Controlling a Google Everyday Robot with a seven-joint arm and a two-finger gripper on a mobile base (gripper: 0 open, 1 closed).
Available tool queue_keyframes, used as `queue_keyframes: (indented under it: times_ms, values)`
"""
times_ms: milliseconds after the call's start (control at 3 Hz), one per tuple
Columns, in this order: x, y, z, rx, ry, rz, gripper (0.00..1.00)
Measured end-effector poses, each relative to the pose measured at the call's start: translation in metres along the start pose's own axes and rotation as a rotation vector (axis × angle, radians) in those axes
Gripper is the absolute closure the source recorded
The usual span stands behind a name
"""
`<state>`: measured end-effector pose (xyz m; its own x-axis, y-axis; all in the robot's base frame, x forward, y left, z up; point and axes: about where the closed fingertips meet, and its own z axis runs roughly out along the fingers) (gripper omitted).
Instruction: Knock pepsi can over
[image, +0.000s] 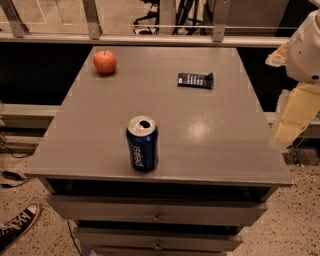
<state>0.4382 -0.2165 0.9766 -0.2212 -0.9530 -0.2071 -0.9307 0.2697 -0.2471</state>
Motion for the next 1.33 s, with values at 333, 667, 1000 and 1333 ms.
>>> queue_keyframes:
  times_ms: [333, 667, 1000, 1333]
  values:
    - [0.000, 0.000, 0.000, 0.000, 0.000, 0.000, 0.00]
    - [-0.006, 0.003, 0.006, -0.002, -0.044, 0.016, 0.00]
    - [-0.020, 0.013, 0.024, -0.030, -0.135, 0.040, 0.00]
    - [-0.048, 0.036, 0.048, -0.092, -0.301, 0.056, 0.00]
